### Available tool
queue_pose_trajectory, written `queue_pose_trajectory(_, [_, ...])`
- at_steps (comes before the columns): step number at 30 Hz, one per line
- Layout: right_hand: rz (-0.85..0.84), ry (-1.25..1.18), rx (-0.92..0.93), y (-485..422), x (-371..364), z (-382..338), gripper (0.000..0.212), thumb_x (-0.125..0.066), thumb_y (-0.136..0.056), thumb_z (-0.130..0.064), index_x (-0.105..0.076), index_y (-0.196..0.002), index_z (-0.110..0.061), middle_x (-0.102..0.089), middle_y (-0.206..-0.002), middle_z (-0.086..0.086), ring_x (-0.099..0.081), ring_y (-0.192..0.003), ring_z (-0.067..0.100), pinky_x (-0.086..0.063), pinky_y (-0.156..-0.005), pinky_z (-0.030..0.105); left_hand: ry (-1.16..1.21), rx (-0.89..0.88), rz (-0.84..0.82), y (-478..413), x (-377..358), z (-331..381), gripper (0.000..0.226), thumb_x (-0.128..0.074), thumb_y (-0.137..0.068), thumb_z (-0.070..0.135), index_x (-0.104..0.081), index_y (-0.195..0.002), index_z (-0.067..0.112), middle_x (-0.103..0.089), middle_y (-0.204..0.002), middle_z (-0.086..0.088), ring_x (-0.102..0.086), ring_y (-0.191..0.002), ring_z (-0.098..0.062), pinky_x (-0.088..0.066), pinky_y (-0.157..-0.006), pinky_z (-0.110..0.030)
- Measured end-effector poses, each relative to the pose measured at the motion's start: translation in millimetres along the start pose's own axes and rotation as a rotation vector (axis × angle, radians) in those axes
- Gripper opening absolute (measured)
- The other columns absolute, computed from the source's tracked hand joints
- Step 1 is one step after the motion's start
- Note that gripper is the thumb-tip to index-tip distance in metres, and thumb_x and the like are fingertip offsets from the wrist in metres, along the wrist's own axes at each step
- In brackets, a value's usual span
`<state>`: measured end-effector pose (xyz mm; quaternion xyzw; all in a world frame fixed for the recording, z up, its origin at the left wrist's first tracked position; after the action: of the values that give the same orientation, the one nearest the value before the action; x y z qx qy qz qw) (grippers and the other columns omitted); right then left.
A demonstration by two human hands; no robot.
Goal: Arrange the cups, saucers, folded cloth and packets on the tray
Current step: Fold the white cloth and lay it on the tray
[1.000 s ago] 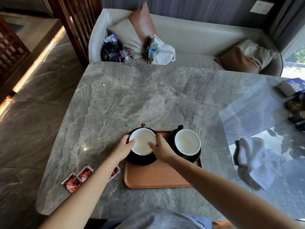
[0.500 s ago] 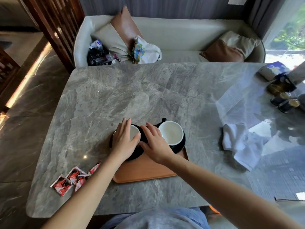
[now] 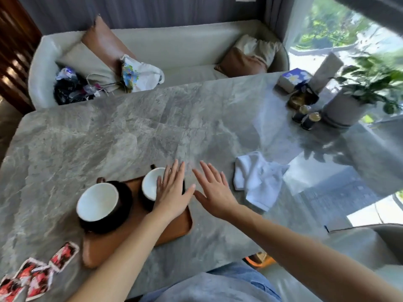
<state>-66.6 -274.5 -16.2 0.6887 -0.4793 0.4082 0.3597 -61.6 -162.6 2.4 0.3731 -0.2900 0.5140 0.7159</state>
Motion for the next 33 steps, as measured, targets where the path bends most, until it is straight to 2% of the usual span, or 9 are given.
queue_pose_trajectory(8, [-0.033, 0.039, -0.156, 30, 9, 114, 0.069, -0.046, -0.092, -0.047, -0.013, -0.149, -0.026, 0.000, -0.161, 0.004, 0.000, -0.147, 0.024, -0.012, -0.116, 0.053, -0.078, -0.087, -0.113, -32, -68, 82, 0.073, -0.039, -0.093, 0.045, 0.005, -0.148, 0.027, 0.010, -0.159, 0.005, 0.012, -0.145, -0.013, 0.004, -0.118, -0.042])
queue_pose_trajectory(11, [-0.098, 0.044, -0.202, 36, 4, 144, 0.074, -0.056, -0.086, -0.038, -0.016, -0.147, -0.023, -0.001, -0.160, 0.005, -0.002, -0.147, 0.025, -0.016, -0.116, 0.053, -0.083, -0.078, -0.166, -40, -89, 94, 0.073, -0.041, -0.093, 0.044, 0.002, -0.149, 0.025, 0.004, -0.160, 0.003, 0.005, -0.146, -0.015, -0.001, -0.119, -0.040])
queue_pose_trajectory(15, [-0.177, 0.065, -0.217, 40, 5, 179, 0.072, -0.057, -0.079, -0.016, -0.025, -0.142, -0.017, -0.009, -0.158, 0.009, -0.007, -0.146, 0.027, -0.028, -0.111, 0.045, 0.044, 0.014, -0.298, -44, -120, 97, 0.077, -0.048, -0.091, 0.040, -0.003, -0.149, 0.018, -0.008, -0.159, -0.005, -0.013, -0.146, -0.020, -0.015, -0.117, -0.035])
queue_pose_trajectory(18, [-0.212, 0.120, -0.169, 37, 7, 196, 0.069, -0.052, -0.073, -0.002, -0.031, -0.137, -0.018, -0.016, -0.154, 0.007, -0.015, -0.143, 0.027, -0.037, -0.100, 0.042, 0.076, 0.113, -0.385, -47, -145, 90, 0.079, -0.051, -0.090, 0.038, -0.004, -0.148, 0.013, -0.022, -0.155, -0.009, -0.030, -0.139, -0.024, -0.026, -0.113, -0.035])
queue_pose_trajectory(21, [-0.182, 0.147, -0.158, 27, 11, 208, 0.054, -0.057, -0.077, -0.011, -0.038, -0.127, -0.021, -0.030, -0.142, 0.004, -0.034, -0.126, 0.028, -0.042, -0.081, 0.040, 0.217, 0.232, -0.452, -48, -169, 87, 0.078, -0.056, -0.089, 0.030, -0.008, -0.147, 0.009, -0.046, -0.137, -0.011, -0.052, -0.119, -0.027, -0.038, -0.103, -0.032])
queue_pose_trajectory(26, [-0.062, 0.012, -0.185, 9, 23, 212, 0.027, -0.054, -0.086, -0.032, -0.058, -0.111, -0.026, -0.049, -0.123, -0.001, -0.047, -0.109, 0.023, -0.045, -0.080, 0.038, 0.426, 0.311, -0.330, -56, -186, 93, 0.062, -0.061, -0.086, 0.020, -0.029, -0.137, 0.006, -0.059, -0.123, -0.012, -0.058, -0.106, -0.024, -0.043, -0.089, -0.028])
queue_pose_trajectory(28, [0.020, -0.060, -0.153, 2, 33, 203, 0.021, -0.050, -0.088, -0.030, -0.065, -0.101, -0.024, -0.059, -0.108, 0.000, -0.054, -0.100, 0.023, -0.043, -0.076, 0.034, 0.513, 0.351, -0.259, -60, -186, 92, 0.054, -0.063, -0.085, 0.016, -0.036, -0.130, 0.005, -0.059, -0.119, -0.012, -0.057, -0.104, -0.021, -0.043, -0.087, -0.027])
queue_pose_trajectory(31, [0.057, -0.300, 0.009, -9, 43, 175, 0.016, -0.054, -0.085, -0.013, -0.069, -0.084, -0.006, -0.067, -0.082, 0.011, -0.063, -0.079, 0.030, -0.040, -0.062, 0.020, 0.596, 0.417, -0.092, -66, -178, 83, 0.026, -0.055, -0.084, 0.001, -0.051, -0.110, -0.001, -0.063, -0.107, -0.018, -0.059, -0.098, -0.026, -0.045, -0.084, -0.033])
queue_pose_trajectory(33, [0.079, -0.256, -0.014, -13, 51, 171, 0.022, -0.047, -0.089, -0.019, -0.066, -0.085, -0.009, -0.065, -0.083, 0.008, -0.059, -0.082, 0.026, -0.037, -0.054, 0.027, 0.643, 0.420, -0.059, -68, -174, 80, 0.018, -0.047, -0.083, -0.005, -0.056, -0.095, 0.004, -0.062, -0.094, -0.017, -0.056, -0.090, -0.022, -0.042, -0.077, -0.031])
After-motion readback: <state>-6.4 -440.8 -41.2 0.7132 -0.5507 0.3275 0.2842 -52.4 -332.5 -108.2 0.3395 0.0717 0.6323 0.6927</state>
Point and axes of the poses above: each hand's wrist, its own y-axis away from the middle knuckle, its own x-axis out of the back of the hand, z = x × y, the point moved 9 cm from there along -y, towards the middle knuckle
